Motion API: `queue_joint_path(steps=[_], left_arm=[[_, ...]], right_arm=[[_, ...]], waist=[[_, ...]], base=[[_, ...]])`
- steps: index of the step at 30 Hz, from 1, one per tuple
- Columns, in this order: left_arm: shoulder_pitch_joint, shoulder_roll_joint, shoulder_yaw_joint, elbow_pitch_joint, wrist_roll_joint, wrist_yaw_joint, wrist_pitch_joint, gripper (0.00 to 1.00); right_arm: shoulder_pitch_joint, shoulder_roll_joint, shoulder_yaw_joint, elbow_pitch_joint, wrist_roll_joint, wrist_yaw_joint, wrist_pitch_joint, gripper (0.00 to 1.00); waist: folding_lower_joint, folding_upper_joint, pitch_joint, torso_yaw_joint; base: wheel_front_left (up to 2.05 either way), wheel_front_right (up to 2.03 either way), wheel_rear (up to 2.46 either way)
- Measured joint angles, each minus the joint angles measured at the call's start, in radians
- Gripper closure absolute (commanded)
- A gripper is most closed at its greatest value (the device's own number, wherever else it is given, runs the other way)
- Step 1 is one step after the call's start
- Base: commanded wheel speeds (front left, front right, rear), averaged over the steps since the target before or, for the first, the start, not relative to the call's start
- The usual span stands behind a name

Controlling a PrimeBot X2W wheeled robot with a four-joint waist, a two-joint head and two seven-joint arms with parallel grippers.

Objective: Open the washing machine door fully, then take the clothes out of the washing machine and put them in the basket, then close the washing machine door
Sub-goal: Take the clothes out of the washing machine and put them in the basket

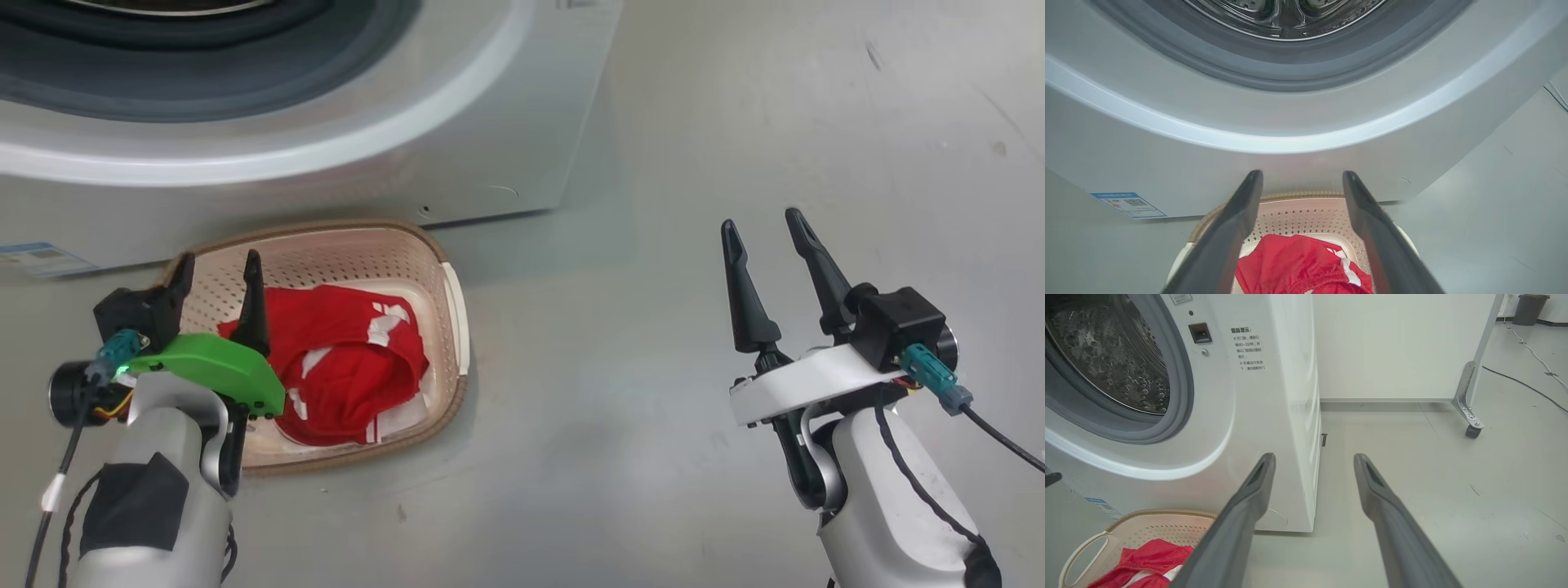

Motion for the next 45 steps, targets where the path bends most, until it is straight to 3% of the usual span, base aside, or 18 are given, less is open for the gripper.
queue_joint_path(steps=[7,20,45], left_arm=[[0.043,-0.006,0.002,-0.151,0.016,-0.001,-0.003,0.00],[0.198,-0.009,-0.026,-0.303,0.069,-0.002,-0.003,0.00],[0.489,-0.004,-0.063,-0.521,0.098,0.026,0.011,0.00]], right_arm=[[0.044,-0.007,-0.030,0.021,-0.010,0.000,0.000,0.00],[0.127,-0.008,-0.050,0.042,-0.027,0.009,0.000,0.00],[0.264,-0.005,-0.068,0.044,-0.044,0.017,0.000,0.00]], waist=[[0.0000,0.0000,-0.083,0.047],[0.0000,0.0000,-0.230,0.111],[-0.0001,0.0000,-0.384,0.133]], base=[[0.00,0.00,0.00],[0.00,0.00,0.00],[0.00,0.00,0.00]])
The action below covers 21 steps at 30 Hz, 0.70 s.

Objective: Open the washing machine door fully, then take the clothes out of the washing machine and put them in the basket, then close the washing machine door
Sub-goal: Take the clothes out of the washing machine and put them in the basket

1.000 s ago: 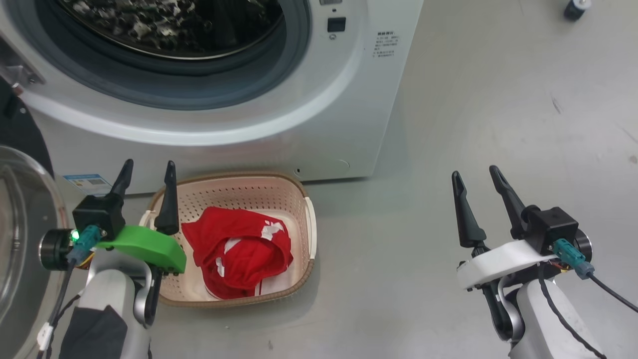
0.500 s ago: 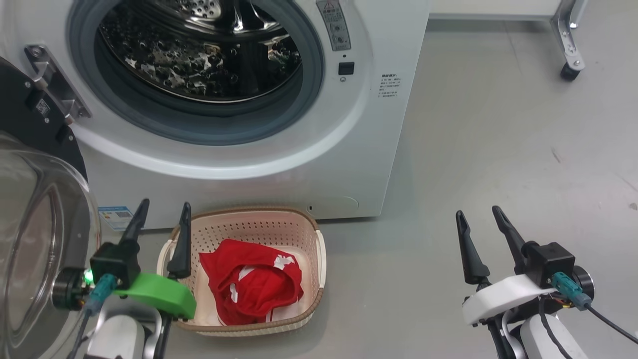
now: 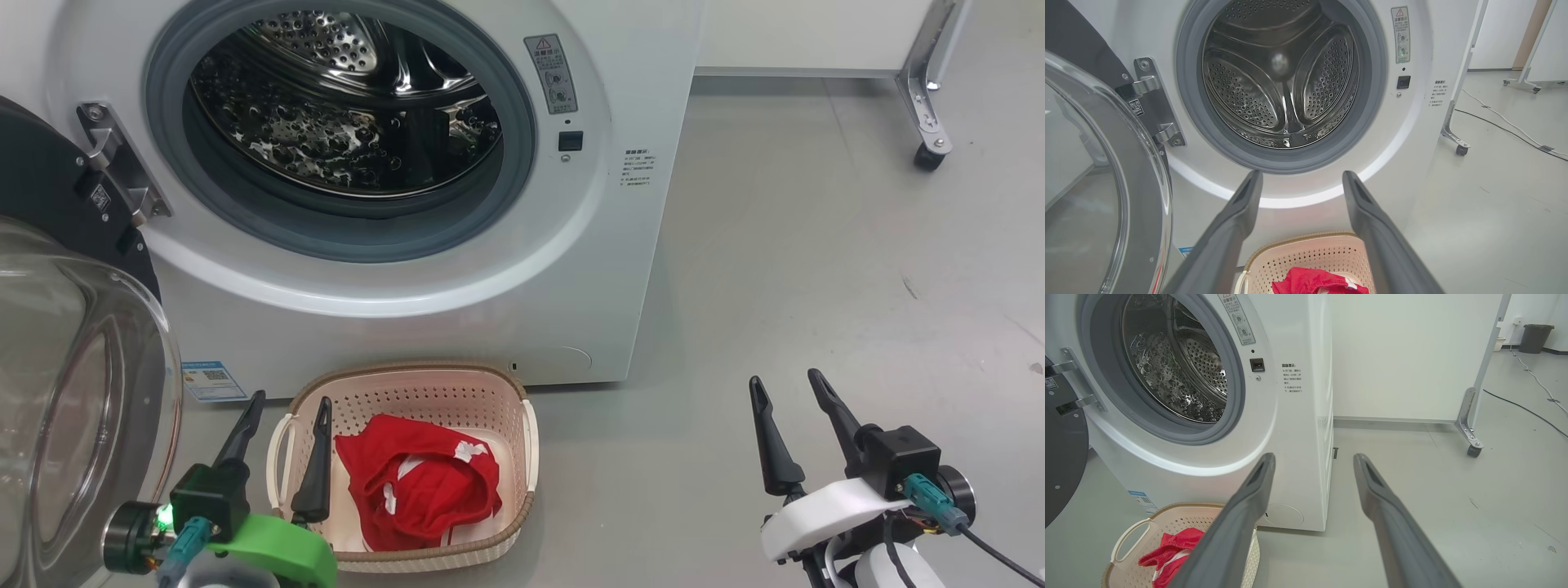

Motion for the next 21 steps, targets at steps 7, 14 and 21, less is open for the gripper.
queue_joint_path(steps=[7,14,21], left_arm=[[0.037,0.000,-0.003,-0.054,-0.001,0.008,0.019,0.00],[0.062,0.000,-0.005,-0.094,-0.001,0.018,0.036,0.00],[0.082,0.000,-0.005,-0.133,-0.001,0.030,0.053,0.00]], right_arm=[[0.001,0.001,-0.002,-0.007,-0.001,0.000,0.000,0.00],[0.002,0.002,-0.003,-0.011,-0.004,0.001,0.000,0.00],[0.016,0.005,-0.004,-0.013,-0.007,0.001,0.000,0.00]], waist=[[0.0000,0.0000,-0.003,0.000],[0.0000,0.0000,-0.002,-0.001],[0.0000,0.0000,-0.002,-0.002]], base=[[0.00,0.00,0.00],[0.00,0.00,0.00],[0.00,0.00,0.00]])
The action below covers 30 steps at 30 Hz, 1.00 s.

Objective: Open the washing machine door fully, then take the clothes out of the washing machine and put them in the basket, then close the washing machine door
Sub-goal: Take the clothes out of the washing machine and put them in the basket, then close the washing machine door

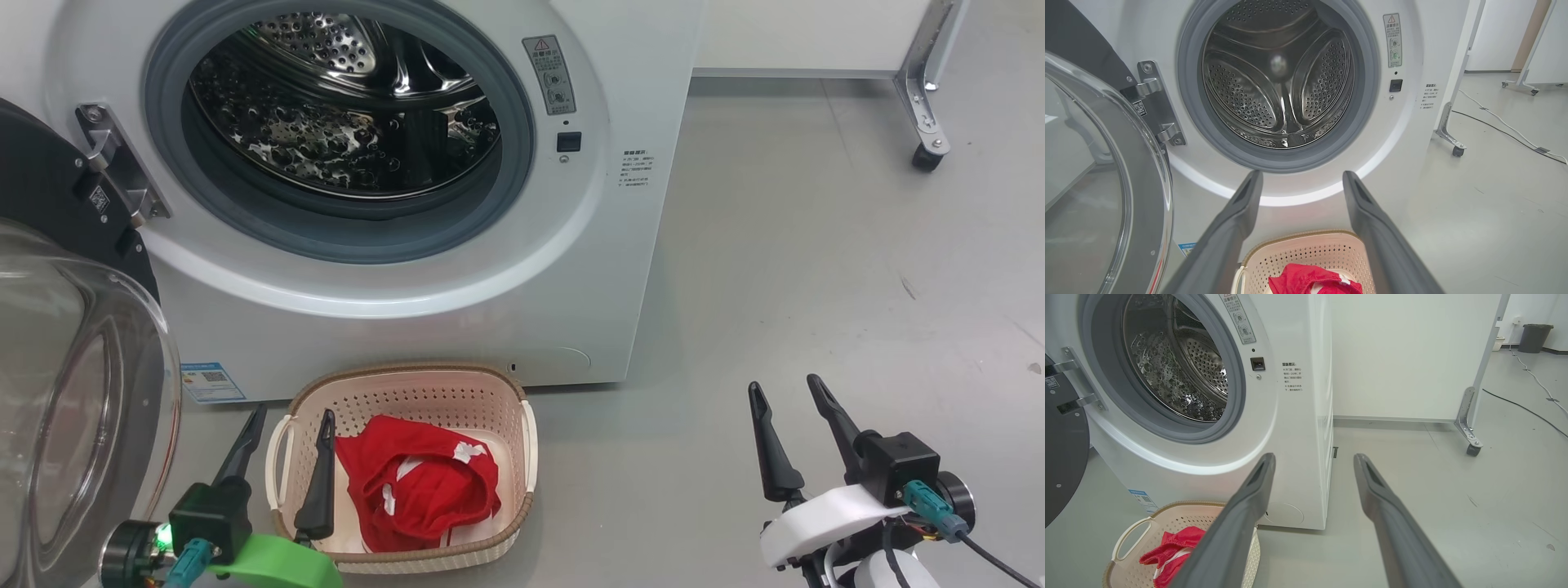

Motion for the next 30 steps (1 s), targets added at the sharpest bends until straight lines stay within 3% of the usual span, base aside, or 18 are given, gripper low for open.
queue_joint_path(steps=[30], left_arm=[[0.056,0.010,-0.006,-0.120,0.005,0.024,0.061,0.00]], right_arm=[[0.001,0.003,-0.007,-0.006,0.000,0.009,0.000,0.00]], waist=[[0.0000,0.0000,-0.001,-0.001]], base=[[-0.12,0.12,0.00]])
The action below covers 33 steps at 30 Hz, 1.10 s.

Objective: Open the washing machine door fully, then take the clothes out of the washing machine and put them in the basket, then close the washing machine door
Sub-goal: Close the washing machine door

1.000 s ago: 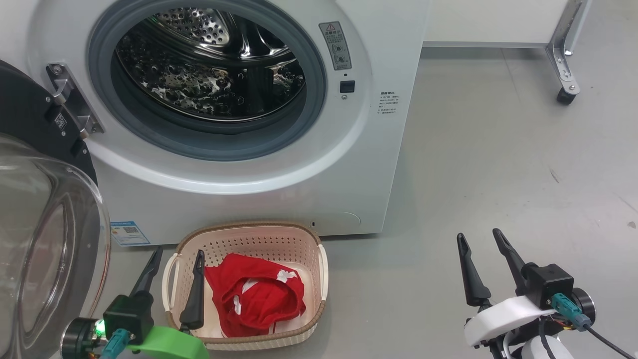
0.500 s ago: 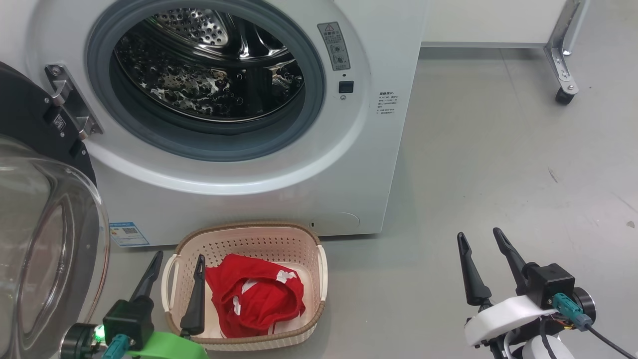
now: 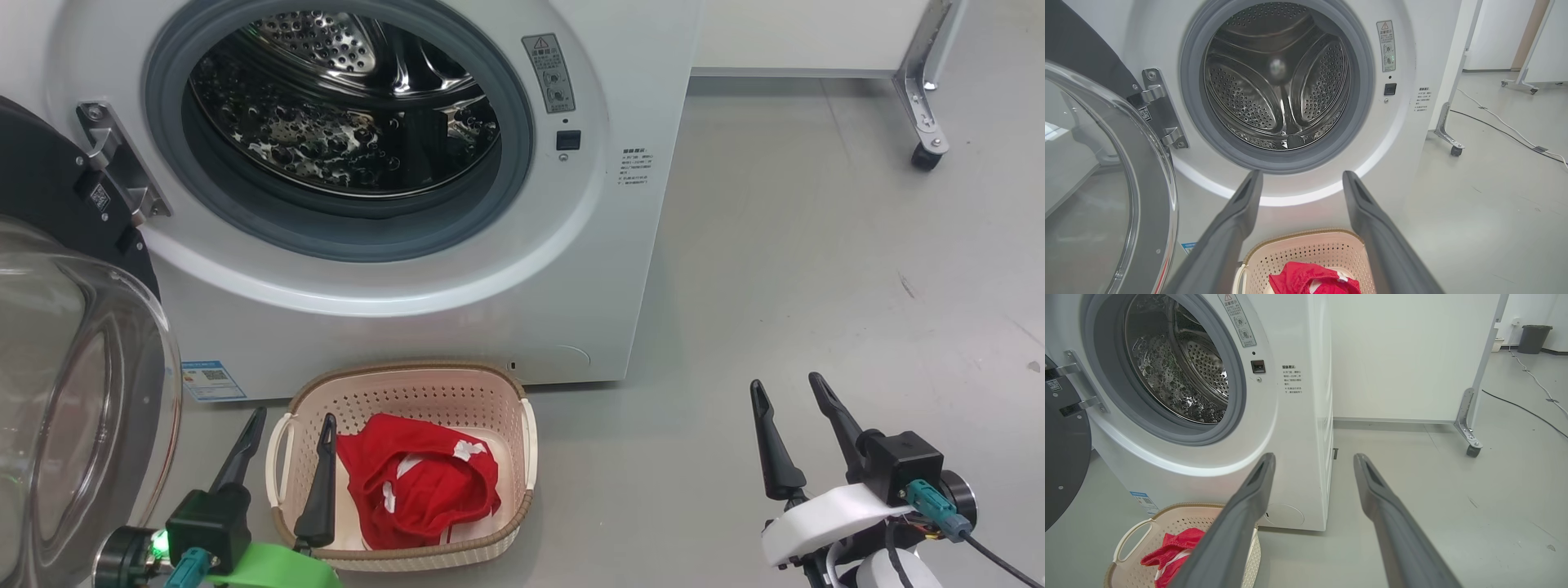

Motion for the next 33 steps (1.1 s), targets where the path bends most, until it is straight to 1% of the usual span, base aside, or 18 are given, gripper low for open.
queue_joint_path(steps=[5,23,33], left_arm=[[0.004,0.000,0.000,-0.009,0.000,0.007,0.002,0.00],[0.014,0.002,-0.017,-0.039,0.000,0.006,0.024,0.00],[0.020,0.003,-0.017,-0.056,0.000,0.006,0.027,0.00]], right_arm=[[0.000,0.000,-0.001,-0.001,0.000,0.000,0.000,0.00],[0.000,0.002,-0.006,-0.002,0.000,0.000,0.000,0.00],[0.000,0.002,-0.008,-0.003,0.000,0.000,0.000,0.00]], waist=[[0.0000,0.0000,0.001,0.000],[0.0000,0.0000,0.004,0.003],[0.0000,0.0000,0.010,0.003]], base=[[-0.64,0.64,0.00],[-0.97,0.97,0.00],[-0.64,0.64,0.00]])
